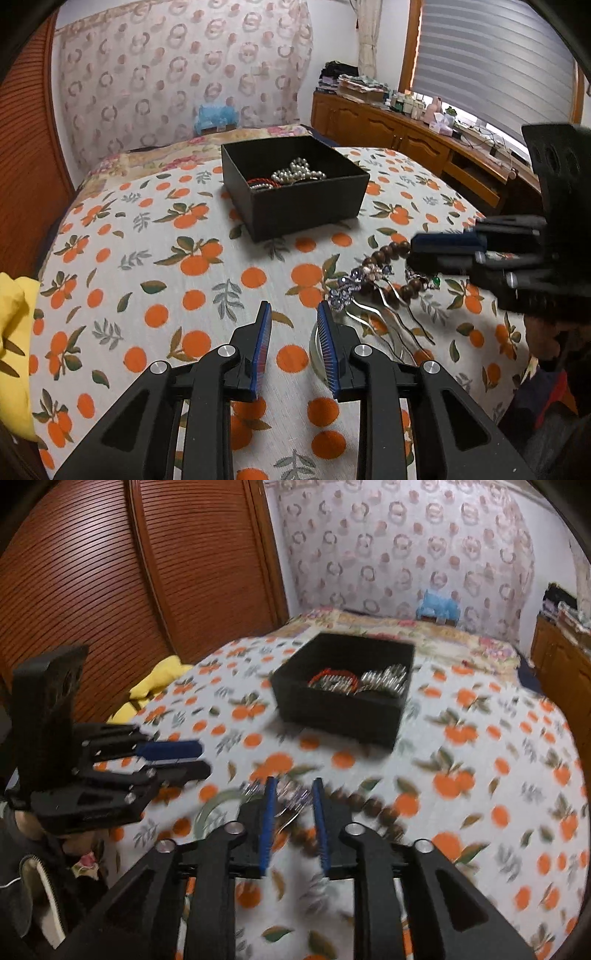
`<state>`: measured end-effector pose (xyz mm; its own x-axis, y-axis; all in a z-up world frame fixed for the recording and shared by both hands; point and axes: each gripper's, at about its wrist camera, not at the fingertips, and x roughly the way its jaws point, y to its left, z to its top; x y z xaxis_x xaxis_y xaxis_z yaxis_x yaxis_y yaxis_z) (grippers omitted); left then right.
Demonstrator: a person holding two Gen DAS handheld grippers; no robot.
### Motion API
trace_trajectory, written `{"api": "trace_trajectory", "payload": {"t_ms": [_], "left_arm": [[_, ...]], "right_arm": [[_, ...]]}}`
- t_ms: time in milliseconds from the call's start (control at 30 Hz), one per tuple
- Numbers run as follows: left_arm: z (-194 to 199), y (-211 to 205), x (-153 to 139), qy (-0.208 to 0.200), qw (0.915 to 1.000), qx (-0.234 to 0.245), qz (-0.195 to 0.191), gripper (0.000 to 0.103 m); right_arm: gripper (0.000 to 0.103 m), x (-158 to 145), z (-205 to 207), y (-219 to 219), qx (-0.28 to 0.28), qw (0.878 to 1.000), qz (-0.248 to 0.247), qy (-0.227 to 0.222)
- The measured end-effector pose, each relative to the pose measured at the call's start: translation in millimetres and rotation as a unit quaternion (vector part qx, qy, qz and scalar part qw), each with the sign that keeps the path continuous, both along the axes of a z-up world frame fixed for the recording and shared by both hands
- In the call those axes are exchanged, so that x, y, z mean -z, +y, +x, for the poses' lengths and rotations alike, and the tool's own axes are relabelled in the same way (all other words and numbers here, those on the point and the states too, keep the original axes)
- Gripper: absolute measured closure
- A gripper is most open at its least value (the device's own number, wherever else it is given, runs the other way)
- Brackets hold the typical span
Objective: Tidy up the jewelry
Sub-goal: 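Grasp the silver hairpin with the right tool and lift it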
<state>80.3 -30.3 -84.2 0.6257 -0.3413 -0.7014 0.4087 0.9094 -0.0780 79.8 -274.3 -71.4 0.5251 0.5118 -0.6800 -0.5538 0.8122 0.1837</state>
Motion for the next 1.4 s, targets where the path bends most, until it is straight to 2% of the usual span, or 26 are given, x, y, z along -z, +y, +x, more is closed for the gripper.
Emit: {"api": "trace_trajectory", "payload": {"t_ms": [333,400,467,733,833,900,1067,1200,1233,1267,1300,1400], "left_arm": [[0,0,4,0.004,1.0000,-0.002,-0.004,0.079],[0,2,4,0.003,1.0000,-0.004,-0.007,0.079],[-1,3,4,0.003,1.0000,-0.005,-0.008,0.079],[-2,7,4,0.005,0.9999,-0.008,-0.013,0.079],[-2,7,4,0.005,0.9999,-0.008,-0.014,0.079],[-2,7,4,0.005,0.9999,-0.008,-0.014,0.079],[-4,8,3,0.002,0.9998,-0.008,-0.015,0.079],[-4,9,2,0.002,0.9998,-0.010,-0.017,0.079],[-4,9,1,0.002,0.9998,-0.010,-0.017,0.079],[-4,9,1,0.002,0.9998,-0.010,-0.017,0.079],[-4,9,1,0.002,0.9998,-0.010,-0.017,0.079],[-4,10,1,0.002,0.9998,-0.010,-0.017,0.079]], "right_arm": [[0.073,23,-8,9,0.000,0.999,-0.004,0.044],[0.063,26,-6,12,0.000,0.999,-0.002,0.050],[0.058,26,-4,15,0.002,0.999,-0.001,0.050],[0.055,26,2,28,0.008,0.999,-0.041,0.022],[0.061,28,1,32,0.005,0.998,-0.063,0.005],[0.075,28,0,32,0.005,0.998,-0.069,-0.003],[0.077,29,3,27,0.004,0.998,-0.055,0.003],[0.079,21,1,22,0.008,0.999,-0.044,-0.008],[0.090,18,1,20,0.012,0.999,-0.039,-0.015],[0.092,14,1,18,0.013,0.999,-0.035,-0.019],[0.099,11,2,17,0.010,0.999,-0.028,-0.020],[0.100,3,2,14,0.012,0.999,-0.035,-0.034]]}}
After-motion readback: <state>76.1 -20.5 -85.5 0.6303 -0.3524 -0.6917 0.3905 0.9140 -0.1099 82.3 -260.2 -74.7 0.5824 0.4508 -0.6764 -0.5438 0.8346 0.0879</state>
